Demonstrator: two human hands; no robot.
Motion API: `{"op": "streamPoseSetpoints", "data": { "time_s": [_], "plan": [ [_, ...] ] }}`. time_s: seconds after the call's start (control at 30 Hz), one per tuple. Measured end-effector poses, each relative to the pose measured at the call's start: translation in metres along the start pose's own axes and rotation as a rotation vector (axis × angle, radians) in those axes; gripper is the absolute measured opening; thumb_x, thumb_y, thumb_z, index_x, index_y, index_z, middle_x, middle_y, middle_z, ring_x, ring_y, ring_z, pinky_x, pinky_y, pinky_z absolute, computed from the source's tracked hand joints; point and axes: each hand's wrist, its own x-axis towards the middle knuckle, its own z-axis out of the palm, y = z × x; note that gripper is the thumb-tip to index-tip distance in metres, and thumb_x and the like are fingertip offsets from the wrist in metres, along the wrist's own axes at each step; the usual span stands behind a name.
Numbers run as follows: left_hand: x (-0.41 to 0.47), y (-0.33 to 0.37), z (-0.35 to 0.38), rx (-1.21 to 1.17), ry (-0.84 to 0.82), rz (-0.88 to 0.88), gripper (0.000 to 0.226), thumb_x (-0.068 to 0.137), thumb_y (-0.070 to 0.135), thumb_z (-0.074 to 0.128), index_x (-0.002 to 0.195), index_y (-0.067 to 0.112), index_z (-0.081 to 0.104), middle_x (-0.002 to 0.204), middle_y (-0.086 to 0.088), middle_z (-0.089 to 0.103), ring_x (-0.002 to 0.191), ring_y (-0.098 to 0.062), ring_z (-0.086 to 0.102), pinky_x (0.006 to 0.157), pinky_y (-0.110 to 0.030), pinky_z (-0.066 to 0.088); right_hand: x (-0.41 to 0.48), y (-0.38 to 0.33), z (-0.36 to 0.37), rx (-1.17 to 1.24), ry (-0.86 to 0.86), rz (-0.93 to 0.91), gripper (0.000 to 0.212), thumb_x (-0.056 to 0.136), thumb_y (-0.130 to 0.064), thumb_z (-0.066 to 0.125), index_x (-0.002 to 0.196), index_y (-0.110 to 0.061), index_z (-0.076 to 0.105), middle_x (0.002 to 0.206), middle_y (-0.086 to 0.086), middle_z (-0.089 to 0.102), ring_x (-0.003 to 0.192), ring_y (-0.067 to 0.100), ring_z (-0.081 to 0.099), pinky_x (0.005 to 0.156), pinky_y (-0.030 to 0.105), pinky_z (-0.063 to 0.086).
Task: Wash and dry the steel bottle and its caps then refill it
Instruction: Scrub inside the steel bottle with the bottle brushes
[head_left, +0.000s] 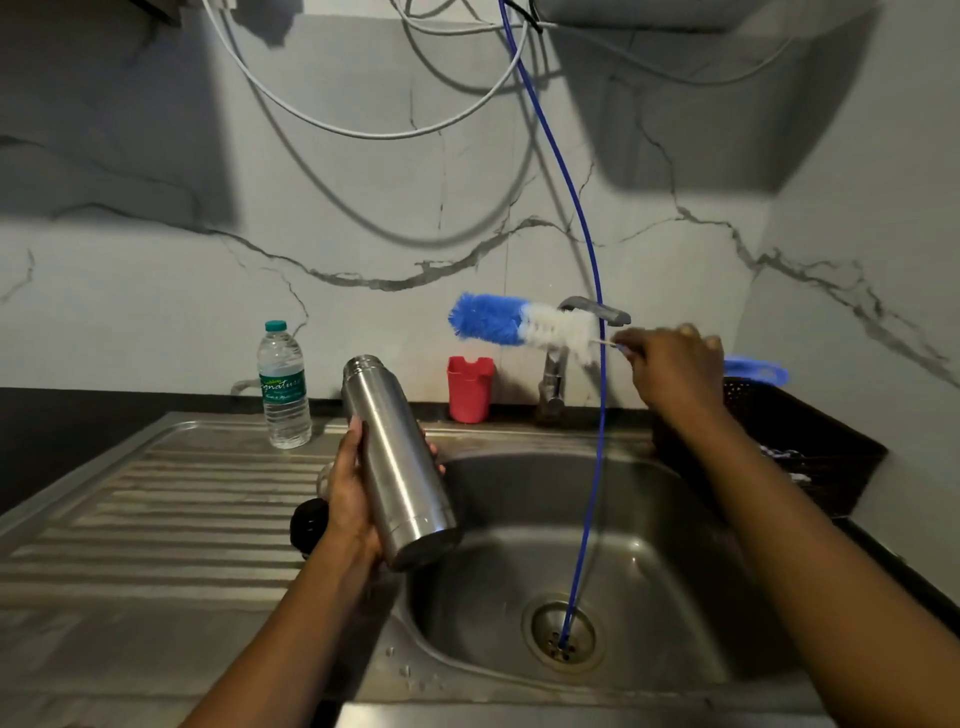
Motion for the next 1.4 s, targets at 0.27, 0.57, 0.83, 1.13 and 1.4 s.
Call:
{"op": "streamPoseSetpoints", "data": {
  "time_s": [0.27, 0.57, 0.83, 1.13, 1.4],
  "plan": [
    [-0.003, -0.007, 0.004, 0.072, 0.108, 0.022, 0.065, 0.080, 0.050, 0.056, 0.123, 0.001, 0.054, 0.089, -0.023, 0.066, 0.069, -0.030, 0.067, 0.063, -0.037, 0.059, 0.102, -0.089, -0.022, -0.673, -0.220, -0.251, 0.017, 0.092, -0.014, 0.050, 0.107, -0.013, 0.059, 0.113, 0.010, 0.063, 0.110, 0.029, 0.054, 0.094, 0.037, 0.033],
    [0.007, -0.008, -0.009, 0.072, 0.108, -0.017, 0.094, 0.059, 0.056, 0.078, 0.132, 0.006, 0.050, 0.097, -0.019, 0.067, 0.078, -0.030, 0.067, 0.069, -0.039, 0.058, 0.150, -0.139, 0.030, -0.818, -0.398, -0.377, 0.032, 0.097, -0.017, 0.043, 0.128, -0.011, 0.051, 0.136, 0.013, 0.050, 0.133, 0.032, 0.036, 0.113, 0.043, 0.011],
    [0.007, -0.010, -0.008, 0.035, 0.088, -0.011, 0.069, 0.077, 0.053, 0.059, 0.126, 0.005, 0.055, 0.094, -0.018, 0.067, 0.075, -0.029, 0.066, 0.068, -0.038, 0.059, 0.170, -0.130, 0.008, -0.782, -0.361, -0.345, 0.035, 0.095, -0.024, 0.048, 0.128, -0.014, 0.051, 0.134, 0.012, 0.051, 0.129, 0.031, 0.040, 0.111, 0.043, 0.014],
    [0.003, -0.014, 0.003, 0.076, 0.159, -0.020, 0.068, 0.071, 0.054, 0.062, 0.119, 0.007, 0.059, 0.095, -0.019, 0.068, 0.076, -0.031, 0.068, 0.068, -0.041, 0.059, 0.153, -0.077, -0.047, -0.732, -0.166, -0.196, 0.021, 0.094, -0.014, 0.046, 0.111, -0.009, 0.058, 0.115, 0.014, 0.062, 0.109, 0.033, 0.054, 0.096, 0.040, 0.033],
    [0.006, -0.017, 0.005, 0.135, 0.174, -0.008, 0.057, 0.079, 0.056, 0.055, 0.111, 0.010, 0.061, 0.086, -0.016, 0.069, 0.074, -0.028, 0.066, 0.067, -0.039, 0.057, 0.060, 0.018, -0.070, 0.056, -0.146, 0.051, 0.022, 0.094, -0.041, 0.051, 0.107, -0.033, 0.067, 0.111, 0.001, 0.065, 0.109, 0.028, 0.053, 0.100, 0.042, 0.027]
  ]
}}
